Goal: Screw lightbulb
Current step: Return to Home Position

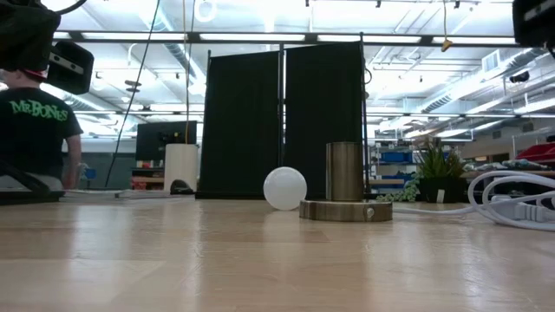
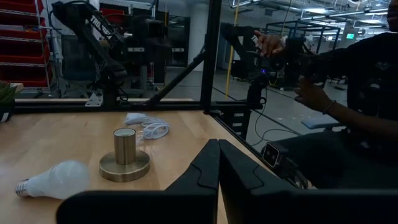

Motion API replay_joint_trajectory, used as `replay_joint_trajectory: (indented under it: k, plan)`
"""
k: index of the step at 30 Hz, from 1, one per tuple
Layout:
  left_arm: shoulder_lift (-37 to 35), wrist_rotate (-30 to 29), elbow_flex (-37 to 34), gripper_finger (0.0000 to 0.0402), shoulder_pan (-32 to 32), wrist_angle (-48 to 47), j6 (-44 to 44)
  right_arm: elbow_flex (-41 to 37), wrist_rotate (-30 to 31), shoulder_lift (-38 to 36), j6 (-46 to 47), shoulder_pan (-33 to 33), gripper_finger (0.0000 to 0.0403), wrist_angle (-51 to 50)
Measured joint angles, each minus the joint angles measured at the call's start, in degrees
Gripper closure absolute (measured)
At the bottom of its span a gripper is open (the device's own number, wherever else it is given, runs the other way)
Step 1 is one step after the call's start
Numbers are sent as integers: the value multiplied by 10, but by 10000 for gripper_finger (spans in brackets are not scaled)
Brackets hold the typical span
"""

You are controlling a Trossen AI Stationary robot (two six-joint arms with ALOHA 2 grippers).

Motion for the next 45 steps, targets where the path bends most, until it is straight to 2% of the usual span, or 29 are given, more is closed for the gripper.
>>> replay_joint_trajectory:
  k: [7,13,19,23,35,45]
  plan:
    - [0,0,0,390,0,0,0,-24,-7,-85,-37,-5,376,-1]
    - [0,0,0,390,0,0,0,-65,-13,-169,0,-60,378,0]
    - [0,0,0,390,0,0,0,-82,-94,-229,4,-136,379,-24]
    - [0,0,0,390,0,0,0,-82,-117,-264,4,-176,378,-44]
    - [0,0,0,390,0,0,0,-82,-117,-378,-12,-315,379,-159]
    - [0,0,0,390,0,0,0,-82,-140,-473,37,-421,376,-349]
